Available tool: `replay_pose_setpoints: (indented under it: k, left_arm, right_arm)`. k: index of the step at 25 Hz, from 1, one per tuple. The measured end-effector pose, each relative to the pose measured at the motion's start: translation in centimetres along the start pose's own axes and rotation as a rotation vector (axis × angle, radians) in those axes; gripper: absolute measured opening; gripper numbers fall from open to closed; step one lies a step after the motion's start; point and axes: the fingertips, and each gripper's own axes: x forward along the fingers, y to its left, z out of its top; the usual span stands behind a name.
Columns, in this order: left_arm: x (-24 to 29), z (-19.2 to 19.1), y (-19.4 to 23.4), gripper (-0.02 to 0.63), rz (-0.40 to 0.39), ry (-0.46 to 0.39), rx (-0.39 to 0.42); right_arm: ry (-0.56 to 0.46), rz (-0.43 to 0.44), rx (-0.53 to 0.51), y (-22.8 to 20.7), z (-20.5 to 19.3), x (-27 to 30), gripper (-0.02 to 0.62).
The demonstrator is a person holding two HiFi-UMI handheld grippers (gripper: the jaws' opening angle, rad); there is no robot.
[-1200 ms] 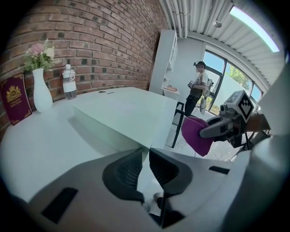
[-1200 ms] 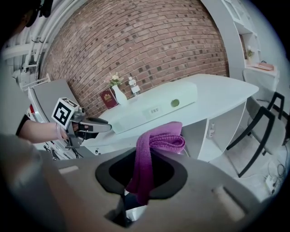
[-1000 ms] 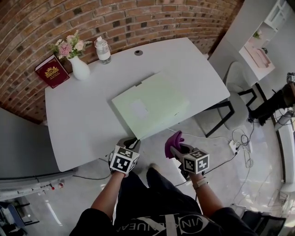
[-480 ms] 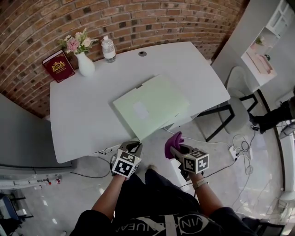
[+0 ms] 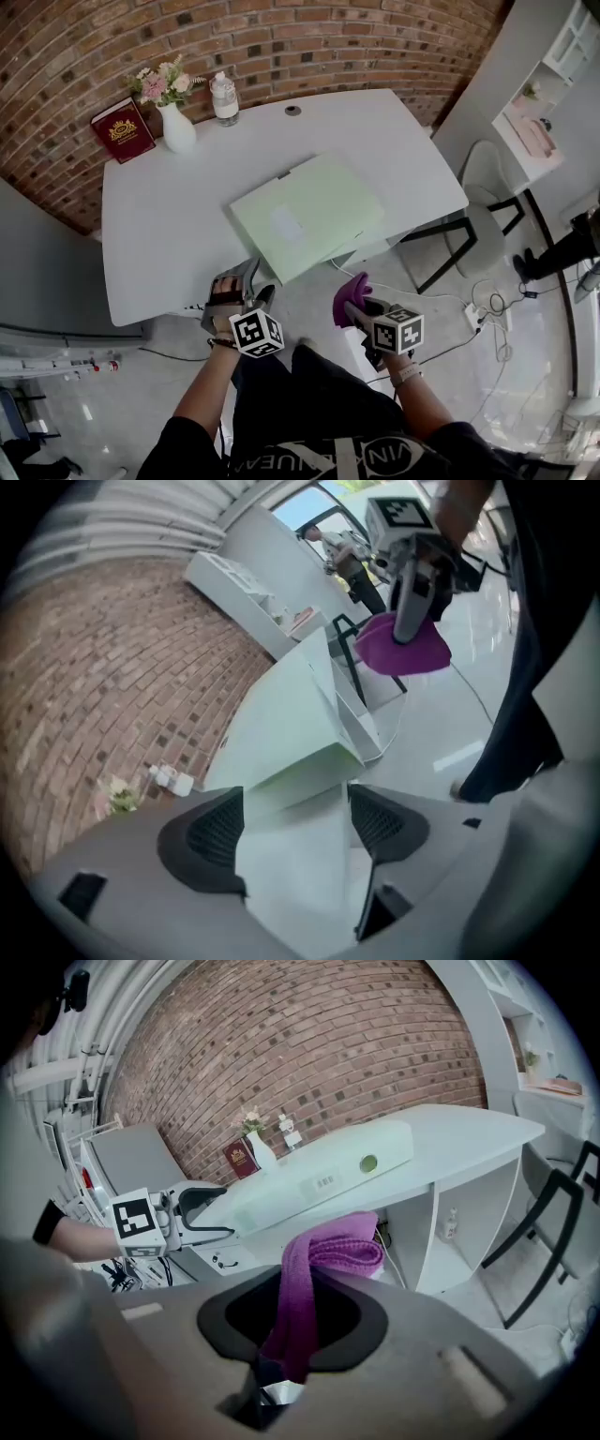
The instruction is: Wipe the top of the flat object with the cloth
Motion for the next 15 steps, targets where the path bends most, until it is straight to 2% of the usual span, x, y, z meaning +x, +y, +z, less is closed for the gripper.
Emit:
replay_pose_setpoints:
  k: [3, 6, 9, 12, 15]
  left_arm:
    - [1.2, 0.4, -0.3, 0.349, 0.062, -0.001, 0.202]
    - [1.4, 1.6, -1.3, 0.369, 0.104, -0.043, 0.373]
    - [0.9, 3.0, -1.2, 0.379, 0.208, -0.082, 0.546]
    - [1.8, 3.3, -1.6, 0.379, 0.240, -0.076, 0.616]
    - [2.2, 3.8, -1.7, 0.379, 0.259, -0.099, 0.577]
  right_arm:
    - [0.010, -0.001, -0.002, -0.4, -0.3, -0.1, 0.067]
    - [0.025, -0.005, 0.001, -0.9, -0.7, -0.3, 0.067]
    - [0.040, -0.008, 0.008, -1.4, -1.3, -0.4, 0.067]
    - [0.049, -0.012, 0.011, -1.8, -1.7, -0.4, 0.067]
    - [0.064, -0.019, 0.016, -2.3, -2.3, -0.4, 0.067]
